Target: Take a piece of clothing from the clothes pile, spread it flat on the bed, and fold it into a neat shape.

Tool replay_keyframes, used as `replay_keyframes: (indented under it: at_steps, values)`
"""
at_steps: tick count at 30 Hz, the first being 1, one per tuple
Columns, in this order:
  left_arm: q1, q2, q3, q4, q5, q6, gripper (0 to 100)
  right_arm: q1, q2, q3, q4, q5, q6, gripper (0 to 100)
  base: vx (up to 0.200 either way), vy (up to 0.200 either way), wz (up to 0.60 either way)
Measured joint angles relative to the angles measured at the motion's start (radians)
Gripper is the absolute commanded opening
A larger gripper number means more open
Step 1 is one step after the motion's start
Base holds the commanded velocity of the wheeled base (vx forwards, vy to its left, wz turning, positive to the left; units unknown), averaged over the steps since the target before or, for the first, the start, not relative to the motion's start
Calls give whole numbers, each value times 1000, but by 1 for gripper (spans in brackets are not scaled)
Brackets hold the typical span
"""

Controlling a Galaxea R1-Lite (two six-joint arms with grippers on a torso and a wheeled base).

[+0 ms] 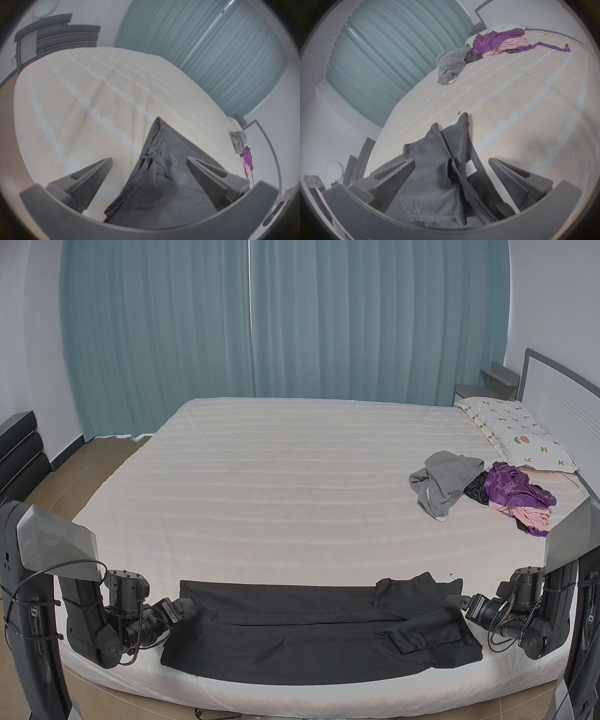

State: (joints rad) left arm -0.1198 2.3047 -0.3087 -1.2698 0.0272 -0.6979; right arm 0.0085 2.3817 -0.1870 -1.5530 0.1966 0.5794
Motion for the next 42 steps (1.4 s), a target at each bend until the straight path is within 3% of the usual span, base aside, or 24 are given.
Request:
replay_keyframes:
  at_steps: [9,17,18,30,31,42]
  values:
    - [0,-7,-104,42,3,-63,100,-9,-15,-17,0,2,26,100,0,0,0]
    - [-22,42,-179,103,16,-57,100,-8,-14,-23,0,4,28,100,0,0,0]
    - [-24,46,-179,104,20,-53,0,-6,-14,-25,0,4,28,100,0,0,0]
    - [-16,48,-143,94,71,-31,0,42,32,-84,23,-21,46,100,0,0,0]
    - [-16,48,-142,94,73,-31,0,45,36,-93,31,-26,56,0,0,0,0]
    - [-16,43,-136,94,75,-32,0,61,35,-100,72,-90,71,0,0,0,0]
